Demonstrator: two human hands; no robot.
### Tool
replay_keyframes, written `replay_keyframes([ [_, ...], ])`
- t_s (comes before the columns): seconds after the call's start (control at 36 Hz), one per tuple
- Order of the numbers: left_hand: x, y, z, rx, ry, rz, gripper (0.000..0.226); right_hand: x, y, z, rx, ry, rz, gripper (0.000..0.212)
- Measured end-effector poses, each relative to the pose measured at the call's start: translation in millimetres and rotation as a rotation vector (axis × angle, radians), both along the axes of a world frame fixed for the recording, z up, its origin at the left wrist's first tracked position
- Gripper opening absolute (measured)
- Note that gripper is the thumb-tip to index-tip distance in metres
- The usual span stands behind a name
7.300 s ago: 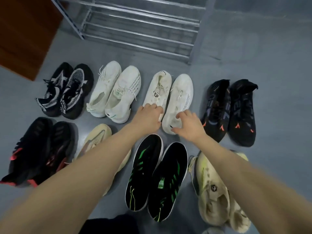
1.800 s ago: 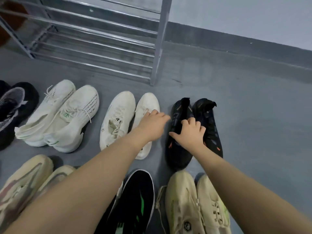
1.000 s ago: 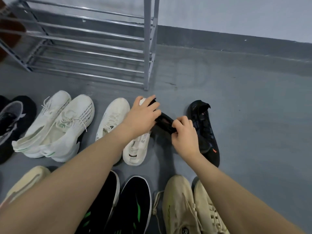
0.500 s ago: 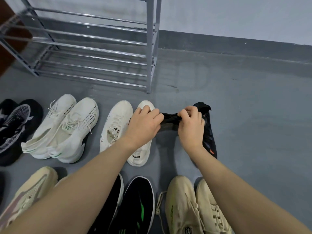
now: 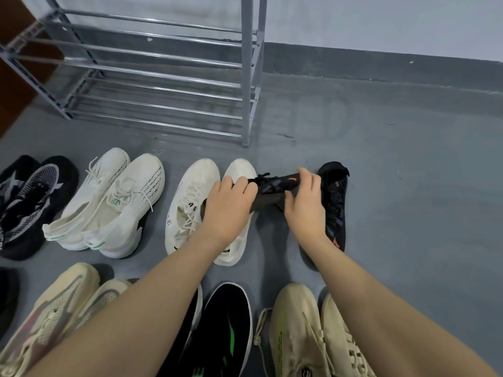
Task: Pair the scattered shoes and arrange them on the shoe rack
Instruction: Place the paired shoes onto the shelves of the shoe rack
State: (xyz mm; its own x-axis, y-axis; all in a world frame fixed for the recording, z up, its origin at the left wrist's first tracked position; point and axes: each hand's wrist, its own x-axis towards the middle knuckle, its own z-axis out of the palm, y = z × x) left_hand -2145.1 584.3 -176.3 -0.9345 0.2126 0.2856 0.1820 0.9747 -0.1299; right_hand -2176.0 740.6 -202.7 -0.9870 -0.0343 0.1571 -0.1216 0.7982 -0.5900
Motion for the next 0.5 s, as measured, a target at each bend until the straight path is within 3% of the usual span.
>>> replay_keyframes([
  [0.17,-7,30,3,-0.022,-0.059,0.032,0.036,0,31,-23,0.277,-0.237,-0.326,0.063],
  [0.31,-10,28,-11,-0.029,-0.119,0.05,0.041,-4,45,-25,0.293,-0.408,-0.251,0.067],
  [0.39,-3,29,-12,-0.023,-0.388,0.07,0.056,-6,42,-21,0.266,-0.457,-0.204,0.066],
  [0.44,1,33,-11,-0.038,-0.48,0.074,0.045,-5,41,-18,0.276,-0.439,-0.189,0.061],
  [0.5,1,35,-9,-0.022,-0.443,0.081,0.024,-4,39,-15,0.283,-0.375,-0.195,0.051],
])
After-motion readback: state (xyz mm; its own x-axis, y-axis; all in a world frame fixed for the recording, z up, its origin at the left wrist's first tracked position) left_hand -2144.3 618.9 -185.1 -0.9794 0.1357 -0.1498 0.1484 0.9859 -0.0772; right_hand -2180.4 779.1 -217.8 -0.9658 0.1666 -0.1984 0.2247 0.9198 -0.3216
